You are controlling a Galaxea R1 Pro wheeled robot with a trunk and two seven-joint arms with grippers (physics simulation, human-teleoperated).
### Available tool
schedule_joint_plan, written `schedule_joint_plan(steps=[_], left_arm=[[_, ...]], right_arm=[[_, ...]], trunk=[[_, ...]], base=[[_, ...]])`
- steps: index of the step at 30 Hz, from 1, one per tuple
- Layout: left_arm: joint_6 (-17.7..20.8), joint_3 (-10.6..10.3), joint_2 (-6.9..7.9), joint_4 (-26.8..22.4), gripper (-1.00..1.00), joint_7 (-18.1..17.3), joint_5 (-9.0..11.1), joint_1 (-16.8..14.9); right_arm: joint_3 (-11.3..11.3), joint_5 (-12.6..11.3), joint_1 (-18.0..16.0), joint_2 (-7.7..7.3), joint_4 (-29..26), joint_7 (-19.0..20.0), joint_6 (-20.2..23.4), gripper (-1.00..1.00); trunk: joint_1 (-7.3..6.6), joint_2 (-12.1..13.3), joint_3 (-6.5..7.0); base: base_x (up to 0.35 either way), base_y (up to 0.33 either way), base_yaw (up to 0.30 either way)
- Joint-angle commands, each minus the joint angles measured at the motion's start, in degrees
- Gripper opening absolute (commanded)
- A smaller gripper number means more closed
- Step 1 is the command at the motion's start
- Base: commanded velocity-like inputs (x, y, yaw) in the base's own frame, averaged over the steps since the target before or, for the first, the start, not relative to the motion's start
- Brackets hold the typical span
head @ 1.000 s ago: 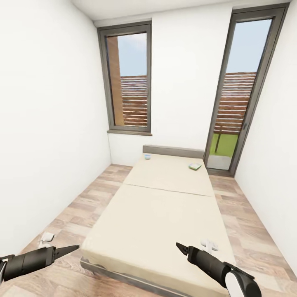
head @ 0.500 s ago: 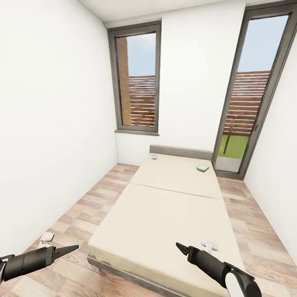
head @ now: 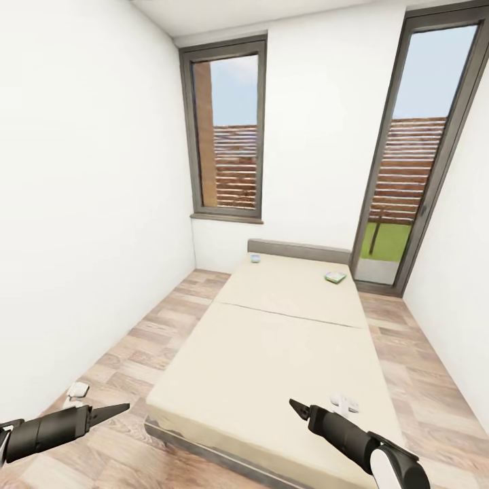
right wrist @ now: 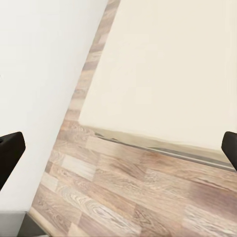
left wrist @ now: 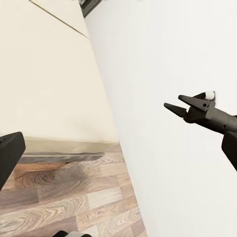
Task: Put all the toys in the child's room - the three board games (two on the bed and one on the table), the two jigsaw puzzles on the table, and the tennis ball on the table - inside the toy box on the table in the child's room.
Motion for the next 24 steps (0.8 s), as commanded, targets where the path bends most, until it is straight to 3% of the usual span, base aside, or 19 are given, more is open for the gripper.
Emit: schedule_joint_plan(steps=[1,24], left_arm=[[0.6,0.0,0.0,0.02,1.0,-0.21,0.01,-0.02],[0.58,0.0,-0.05,0.02,1.0,-0.27,0.01,0.0]], right_arm=[[-0.12,0.01,-0.02,0.1,-0.03,0.27,0.35,1.0],[0.3,0.01,-0.02,0.2,-0.03,0.21,0.44,1.0]], trunk=[[0.02,-0.04,0.02],[0.02,-0.04,1.14]], base=[[0.0,0.0,0.123],[0.0,0.0,0.231]])
